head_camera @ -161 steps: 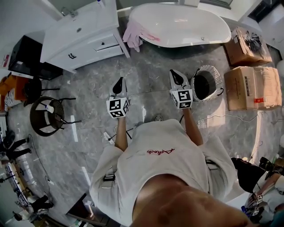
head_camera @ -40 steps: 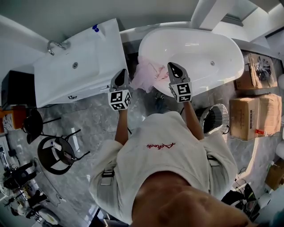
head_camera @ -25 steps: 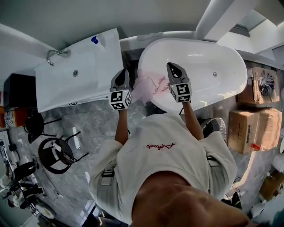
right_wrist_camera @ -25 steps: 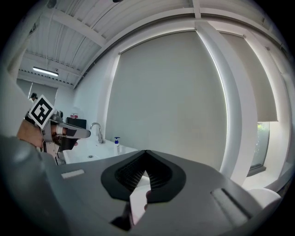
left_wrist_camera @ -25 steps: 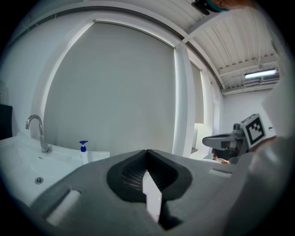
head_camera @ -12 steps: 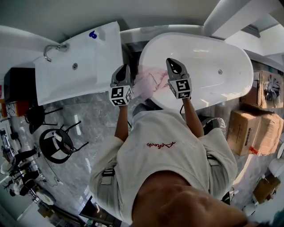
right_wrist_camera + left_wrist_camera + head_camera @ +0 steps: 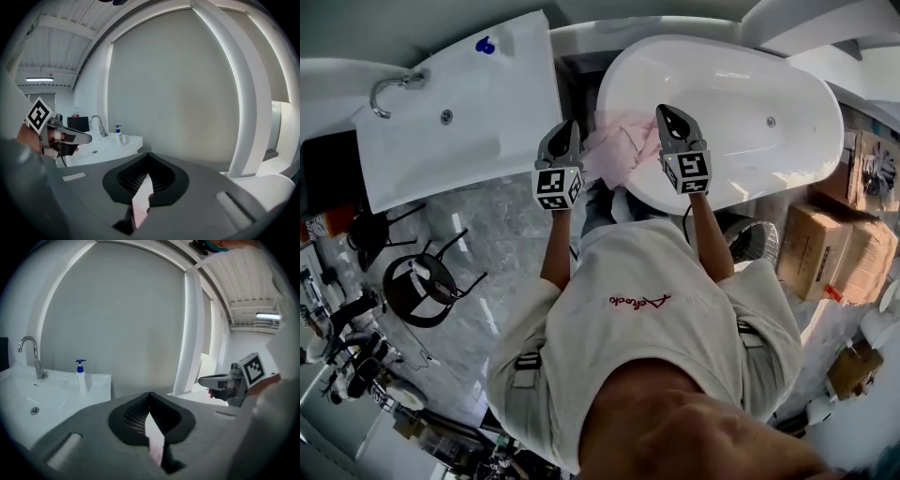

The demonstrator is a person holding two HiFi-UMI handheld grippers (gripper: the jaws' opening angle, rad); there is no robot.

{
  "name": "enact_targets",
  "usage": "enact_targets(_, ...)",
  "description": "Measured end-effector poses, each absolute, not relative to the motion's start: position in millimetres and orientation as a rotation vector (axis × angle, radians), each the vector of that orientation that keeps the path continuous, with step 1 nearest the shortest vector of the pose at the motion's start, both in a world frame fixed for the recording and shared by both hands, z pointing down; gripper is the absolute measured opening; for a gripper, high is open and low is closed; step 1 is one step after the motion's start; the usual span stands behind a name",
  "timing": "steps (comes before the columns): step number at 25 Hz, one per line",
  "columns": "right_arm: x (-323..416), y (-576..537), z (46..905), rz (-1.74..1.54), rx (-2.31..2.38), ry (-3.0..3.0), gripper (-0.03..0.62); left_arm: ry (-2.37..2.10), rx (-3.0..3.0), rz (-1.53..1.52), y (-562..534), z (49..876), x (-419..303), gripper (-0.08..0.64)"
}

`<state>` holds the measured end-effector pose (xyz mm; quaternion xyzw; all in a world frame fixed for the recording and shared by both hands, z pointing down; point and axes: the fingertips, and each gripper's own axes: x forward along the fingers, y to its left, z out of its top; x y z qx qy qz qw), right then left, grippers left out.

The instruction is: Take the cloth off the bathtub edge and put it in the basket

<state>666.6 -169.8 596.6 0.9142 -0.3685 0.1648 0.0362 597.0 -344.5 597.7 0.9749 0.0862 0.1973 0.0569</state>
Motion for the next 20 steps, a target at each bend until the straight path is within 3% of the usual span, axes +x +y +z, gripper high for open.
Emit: enact_targets(20, 601.4, -173.5, 741.1, 0.947, 2.695, -1.084, 0.006, 0.396, 2.879, 0.808, -337.8, 698.3, 568.9, 0.000)
